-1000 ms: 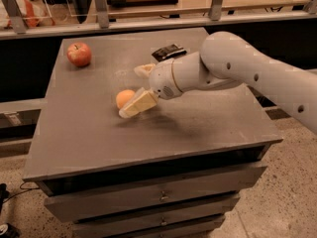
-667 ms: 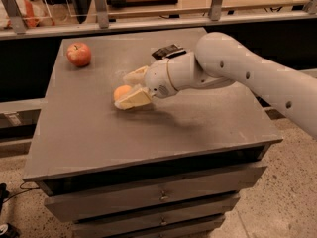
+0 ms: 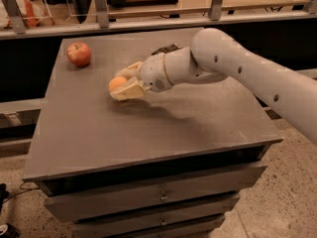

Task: Move orange near apple

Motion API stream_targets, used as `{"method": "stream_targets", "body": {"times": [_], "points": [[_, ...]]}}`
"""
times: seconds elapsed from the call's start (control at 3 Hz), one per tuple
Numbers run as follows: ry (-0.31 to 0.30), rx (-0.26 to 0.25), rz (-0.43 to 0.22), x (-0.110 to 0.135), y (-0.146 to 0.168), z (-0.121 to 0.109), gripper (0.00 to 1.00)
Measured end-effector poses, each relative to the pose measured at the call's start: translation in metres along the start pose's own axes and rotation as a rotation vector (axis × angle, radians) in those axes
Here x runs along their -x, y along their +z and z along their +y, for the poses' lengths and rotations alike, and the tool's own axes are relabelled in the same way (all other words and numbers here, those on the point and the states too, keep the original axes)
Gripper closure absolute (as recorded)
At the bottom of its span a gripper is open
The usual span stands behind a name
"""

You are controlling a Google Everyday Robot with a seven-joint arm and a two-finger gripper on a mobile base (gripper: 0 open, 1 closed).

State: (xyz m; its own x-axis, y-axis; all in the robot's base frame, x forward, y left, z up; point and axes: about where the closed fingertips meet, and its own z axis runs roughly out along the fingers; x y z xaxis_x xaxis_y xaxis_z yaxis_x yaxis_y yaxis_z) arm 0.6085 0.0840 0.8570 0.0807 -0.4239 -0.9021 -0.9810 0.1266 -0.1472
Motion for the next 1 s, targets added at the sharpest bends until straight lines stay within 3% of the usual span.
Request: {"method": "stream_targets", "body": {"times": [0.33, 0.67, 1.0], "points": [[-0.008, -0.035, -0.016, 0.012, 0.007, -0.018, 1.00], [0.042, -0.108, 0.008, 0.015, 0.021, -0.053, 1.00], [0.107, -0.146, 0.012, 0.013, 0.031, -0.082, 1.00]]}}
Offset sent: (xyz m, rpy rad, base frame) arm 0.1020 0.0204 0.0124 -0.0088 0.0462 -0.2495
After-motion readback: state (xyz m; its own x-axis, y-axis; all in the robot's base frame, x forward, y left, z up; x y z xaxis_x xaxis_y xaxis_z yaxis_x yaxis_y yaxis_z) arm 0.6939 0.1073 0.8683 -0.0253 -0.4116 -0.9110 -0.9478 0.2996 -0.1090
